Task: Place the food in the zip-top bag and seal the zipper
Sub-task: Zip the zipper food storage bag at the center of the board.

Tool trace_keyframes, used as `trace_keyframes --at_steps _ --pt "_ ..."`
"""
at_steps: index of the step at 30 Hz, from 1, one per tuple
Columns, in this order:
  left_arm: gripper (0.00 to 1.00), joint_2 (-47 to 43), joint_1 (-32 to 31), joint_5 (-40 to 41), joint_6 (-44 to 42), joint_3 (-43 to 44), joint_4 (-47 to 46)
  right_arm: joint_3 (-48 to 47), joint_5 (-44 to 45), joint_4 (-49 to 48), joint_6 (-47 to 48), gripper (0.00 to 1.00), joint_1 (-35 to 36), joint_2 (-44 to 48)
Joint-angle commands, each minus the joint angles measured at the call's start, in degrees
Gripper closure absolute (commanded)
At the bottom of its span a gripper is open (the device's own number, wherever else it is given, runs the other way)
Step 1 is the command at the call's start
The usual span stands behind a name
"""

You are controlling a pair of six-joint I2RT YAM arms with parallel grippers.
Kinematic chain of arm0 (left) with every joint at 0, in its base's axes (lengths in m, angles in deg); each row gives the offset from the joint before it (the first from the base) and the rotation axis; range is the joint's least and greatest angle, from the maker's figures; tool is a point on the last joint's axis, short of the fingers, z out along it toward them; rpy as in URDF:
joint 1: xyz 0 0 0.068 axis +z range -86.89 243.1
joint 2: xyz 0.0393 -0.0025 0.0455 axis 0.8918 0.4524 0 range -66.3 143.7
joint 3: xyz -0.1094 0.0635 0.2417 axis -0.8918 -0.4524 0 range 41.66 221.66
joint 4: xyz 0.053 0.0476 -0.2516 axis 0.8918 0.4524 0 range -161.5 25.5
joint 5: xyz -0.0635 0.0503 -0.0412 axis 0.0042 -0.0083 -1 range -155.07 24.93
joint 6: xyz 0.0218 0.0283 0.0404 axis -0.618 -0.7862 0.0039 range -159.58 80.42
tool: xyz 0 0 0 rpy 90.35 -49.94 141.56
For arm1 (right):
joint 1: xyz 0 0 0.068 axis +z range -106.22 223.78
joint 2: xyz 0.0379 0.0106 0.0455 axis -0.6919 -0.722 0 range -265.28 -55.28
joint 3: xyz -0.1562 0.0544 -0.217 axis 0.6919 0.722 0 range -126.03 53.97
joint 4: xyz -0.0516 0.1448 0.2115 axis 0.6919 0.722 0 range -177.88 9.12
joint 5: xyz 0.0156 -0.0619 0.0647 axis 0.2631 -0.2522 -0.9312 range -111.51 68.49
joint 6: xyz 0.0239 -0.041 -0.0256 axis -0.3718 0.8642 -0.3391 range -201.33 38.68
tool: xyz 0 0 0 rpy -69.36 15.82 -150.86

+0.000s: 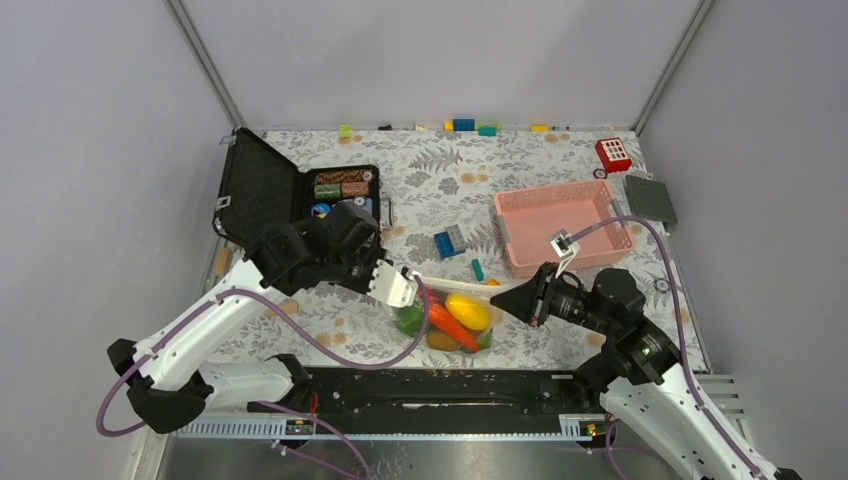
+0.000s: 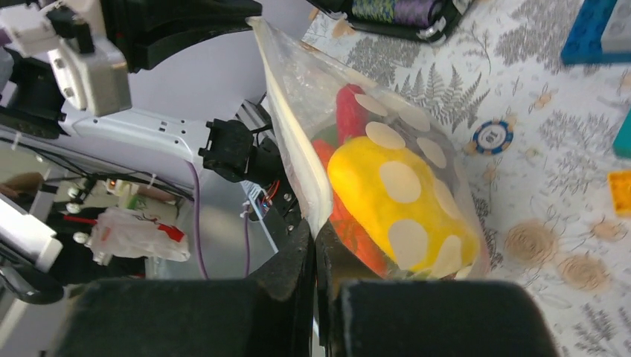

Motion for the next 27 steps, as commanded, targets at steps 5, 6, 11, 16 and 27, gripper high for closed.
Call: trace_keyframes --at_steps 5,6,11,16,27 --pt "1.00 1.76 4.53 10.53 -0.42 -8.22 -4.51 4.00 14.82 5.89 -6.71 1.00 -0.40 1.64" --pt "1.00 3.00 5.08 9.40 0.31 -7.82 -5.92 4.23 16.98 6.45 -6.05 1.00 -0.38 0.95" --pt "0.91 8.00 7.29 2.75 1.26 -3.66 -7.34 3.94 23.17 8.42 -3.02 0.94 -0.36 -2.18" --pt "0.28 11.16 7.80 0.56 3.33 0.18 -7.59 4.19 27.78 8.69 -1.89 0.85 -0.41 -2.79" --pt "0.01 8.12 7.81 -5.76 25.30 6.18 -29.67 10.70 23.56 7.08 -10.23 0.87 -0.36 -8.38"
